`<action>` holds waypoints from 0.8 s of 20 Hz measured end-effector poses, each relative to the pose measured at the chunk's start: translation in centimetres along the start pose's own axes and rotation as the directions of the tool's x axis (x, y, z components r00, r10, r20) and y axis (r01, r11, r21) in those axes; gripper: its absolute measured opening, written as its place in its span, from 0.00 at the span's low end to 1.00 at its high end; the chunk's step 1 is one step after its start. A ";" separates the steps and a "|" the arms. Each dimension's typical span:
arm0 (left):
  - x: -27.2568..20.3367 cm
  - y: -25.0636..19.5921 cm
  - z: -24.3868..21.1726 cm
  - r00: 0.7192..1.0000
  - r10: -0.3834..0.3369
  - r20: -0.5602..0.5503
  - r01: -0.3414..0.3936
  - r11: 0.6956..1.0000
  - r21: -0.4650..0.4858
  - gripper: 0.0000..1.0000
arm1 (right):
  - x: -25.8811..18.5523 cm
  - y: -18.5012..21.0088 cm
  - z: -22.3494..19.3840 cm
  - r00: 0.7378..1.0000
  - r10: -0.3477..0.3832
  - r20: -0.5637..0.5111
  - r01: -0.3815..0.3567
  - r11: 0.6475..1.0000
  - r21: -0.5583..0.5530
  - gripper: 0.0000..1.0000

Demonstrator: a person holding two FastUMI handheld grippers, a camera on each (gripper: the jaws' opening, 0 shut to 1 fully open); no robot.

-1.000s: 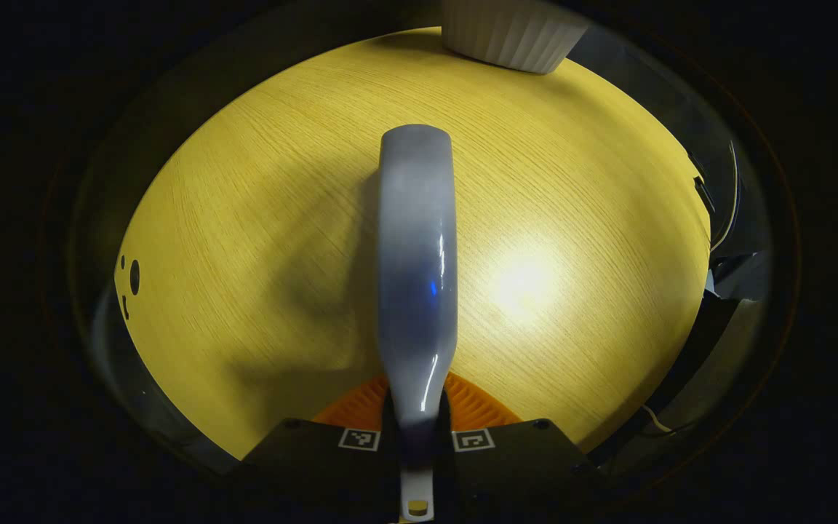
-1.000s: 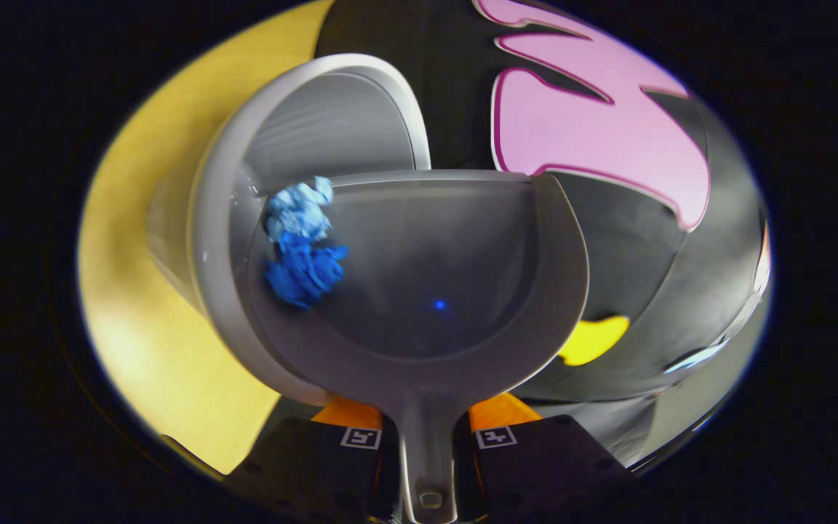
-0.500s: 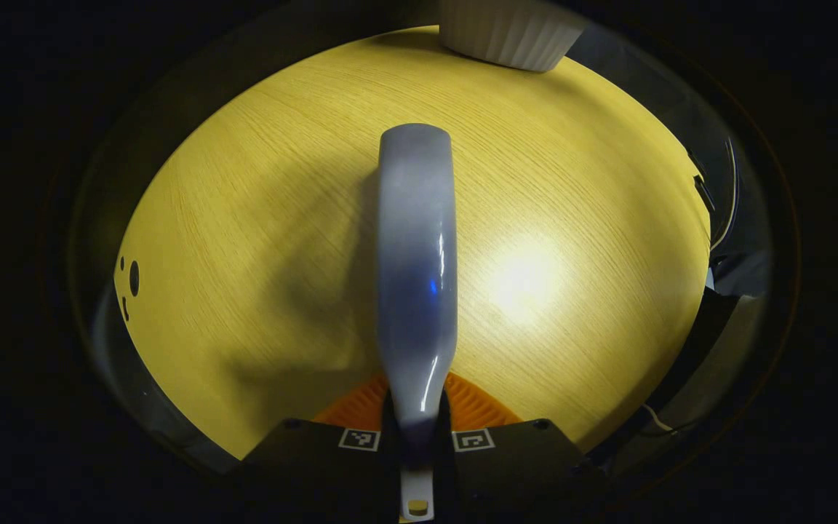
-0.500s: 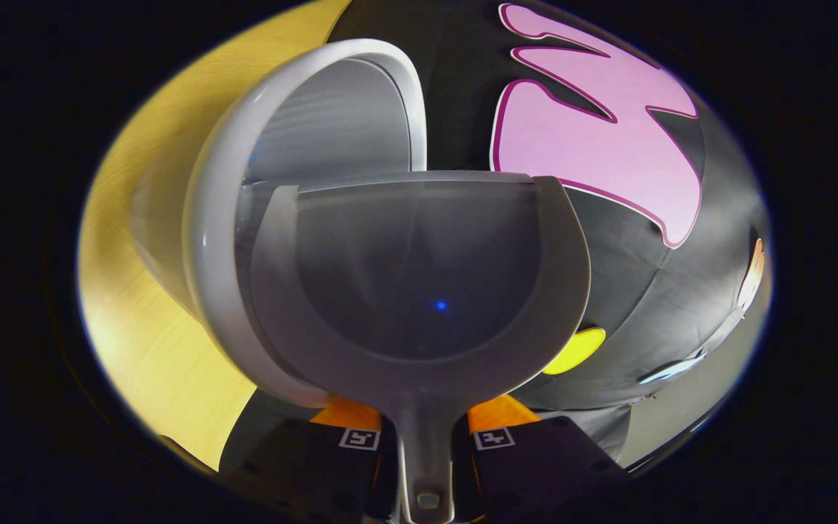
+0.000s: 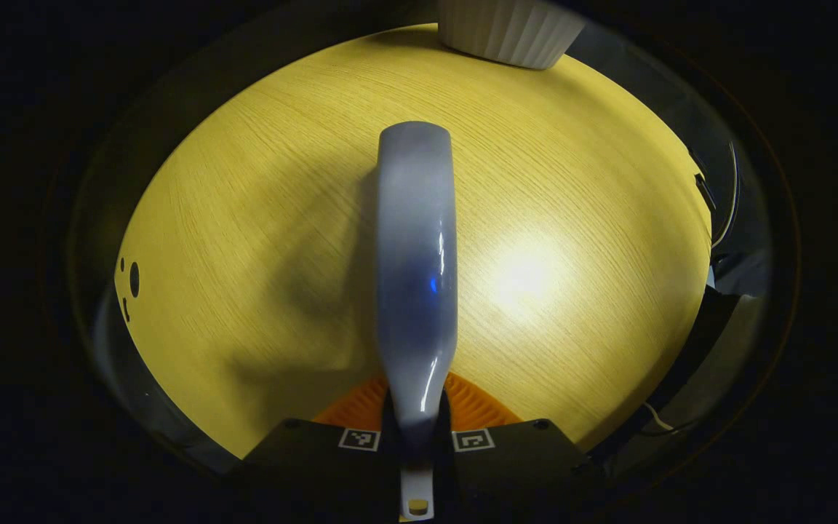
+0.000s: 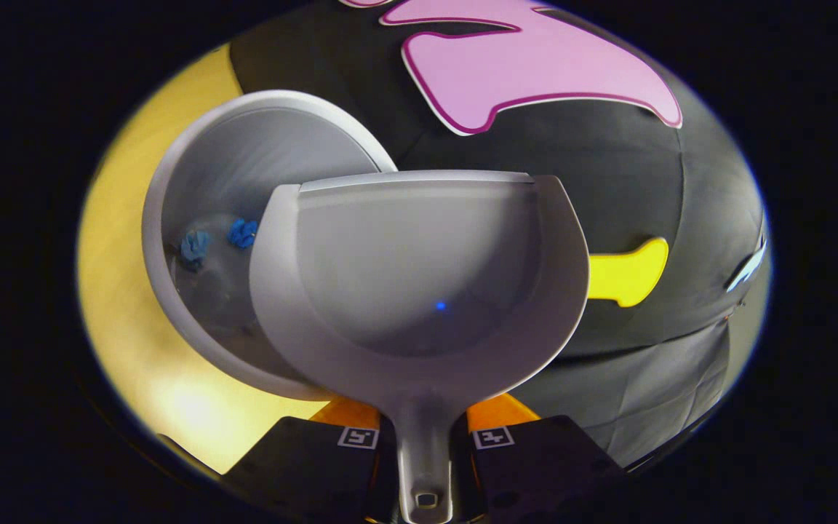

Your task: Pick up the small broom and dustpan from the desktop, sweep the trash into the dustpan with the broom, and then empty the trash into the garbage bin.

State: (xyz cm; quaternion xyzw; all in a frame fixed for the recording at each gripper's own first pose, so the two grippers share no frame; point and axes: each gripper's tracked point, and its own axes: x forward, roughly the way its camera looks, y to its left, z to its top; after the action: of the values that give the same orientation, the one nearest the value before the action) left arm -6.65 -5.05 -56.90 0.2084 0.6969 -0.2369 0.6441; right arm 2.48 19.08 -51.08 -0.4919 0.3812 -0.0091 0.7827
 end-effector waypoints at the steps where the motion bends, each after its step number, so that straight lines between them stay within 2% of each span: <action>1: 0.0 0.0 0.0 1.000 0.000 -0.001 0.000 1.000 0.001 0.21 | -0.1 0.2 -0.1 0.999 0.032 0.000 -0.032 0.999 0.043 0.32; 4: 0.0 0.0 0.0 1.000 -0.001 -0.002 0.001 1.000 0.002 0.22 | -0.4 0.4 0.2 0.993 0.118 0.014 -0.119 0.978 0.172 0.32; 5: 0.1 0.0 0.0 1.000 -0.002 -0.003 0.002 1.000 0.004 0.24 | -0.4 0.5 0.4 0.990 0.138 0.026 -0.140 0.964 0.224 0.32; 6: 0.2 0.1 0.1 1.000 -0.002 -0.005 0.002 1.000 0.005 0.21 | -0.5 0.6 0.7 0.986 0.161 0.042 -0.166 0.944 0.286 0.32; 8: 0.1 0.0 0.1 1.000 -0.002 -0.010 0.002 1.000 0.009 0.24 | -0.7 0.7 1.3 0.973 0.216 0.078 -0.230 0.893 0.387 0.32; 9: 0.2 0.1 0.0 1.000 -0.002 -0.012 0.002 1.000 0.010 0.22 | -0.9 0.6 1.7 0.966 0.240 0.097 -0.259 0.869 0.422 0.32; 11: 0.2 0.0 0.1 1.000 -0.002 -0.013 0.002 1.000 0.011 0.25 | -1.2 0.3 2.7 0.958 0.258 0.128 -0.288 0.840 0.460 0.32; 13: 0.1 0.1 0.1 1.000 -0.003 -0.011 0.003 1.000 0.012 0.22 | -1.2 0.5 3.0 0.947 0.275 0.164 -0.320 0.814 0.485 0.31; 14: 0.1 0.1 0.1 1.000 -0.004 -0.010 0.004 1.000 0.012 0.22 | -1.4 0.6 3.2 0.939 0.292 0.183 -0.345 0.793 0.502 0.32; 16: 0.1 0.0 0.1 1.000 -0.005 -0.011 0.005 1.000 0.013 0.22 | -1.6 0.7 3.5 0.913 0.339 0.226 -0.407 0.730 0.549 0.32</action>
State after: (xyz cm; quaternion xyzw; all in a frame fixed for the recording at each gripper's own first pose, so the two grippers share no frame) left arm -6.56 -5.08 -57.05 0.2121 0.6994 -0.2421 0.6382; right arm 3.19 22.78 -49.88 -0.1399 0.4068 0.0584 0.9009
